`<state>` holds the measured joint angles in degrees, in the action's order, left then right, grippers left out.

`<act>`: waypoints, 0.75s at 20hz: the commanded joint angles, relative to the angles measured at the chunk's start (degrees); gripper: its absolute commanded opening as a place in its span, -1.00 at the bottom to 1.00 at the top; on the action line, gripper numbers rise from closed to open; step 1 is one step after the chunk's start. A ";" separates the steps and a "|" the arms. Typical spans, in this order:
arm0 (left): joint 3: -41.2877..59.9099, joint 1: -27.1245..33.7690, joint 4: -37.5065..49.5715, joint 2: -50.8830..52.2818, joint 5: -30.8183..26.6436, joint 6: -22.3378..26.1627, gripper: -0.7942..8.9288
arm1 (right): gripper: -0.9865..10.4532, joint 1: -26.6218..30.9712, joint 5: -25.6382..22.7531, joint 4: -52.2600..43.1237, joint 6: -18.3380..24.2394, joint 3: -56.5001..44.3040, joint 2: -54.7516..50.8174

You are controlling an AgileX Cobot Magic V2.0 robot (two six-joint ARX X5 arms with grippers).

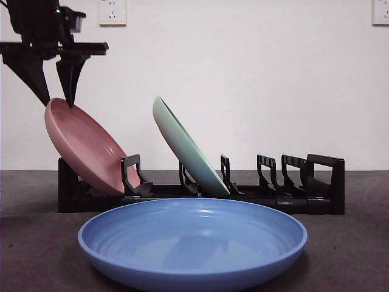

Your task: Place the plate

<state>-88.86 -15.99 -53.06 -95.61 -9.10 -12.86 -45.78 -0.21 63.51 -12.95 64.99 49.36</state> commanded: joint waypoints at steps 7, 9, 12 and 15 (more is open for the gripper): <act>-1.60 -0.22 0.28 -2.14 -0.35 0.81 -0.80 | -0.37 -0.48 -1.86 -0.17 -0.57 1.03 0.33; -2.75 -0.22 -0.74 -2.14 -0.35 0.83 -0.80 | -0.37 -0.48 -1.86 -0.22 -0.57 1.03 0.33; -7.65 -0.22 -3.52 -2.14 -0.46 1.73 -0.80 | -0.37 -0.48 -2.67 -0.20 -0.57 1.03 0.33; -14.58 -0.22 -9.49 -2.14 -3.41 2.80 -0.81 | -0.37 -0.48 -3.13 -0.22 -0.57 1.03 0.33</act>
<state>-101.67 -15.88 -63.09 -96.86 -12.84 -10.55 -45.76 -3.22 63.64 -12.95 65.01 49.36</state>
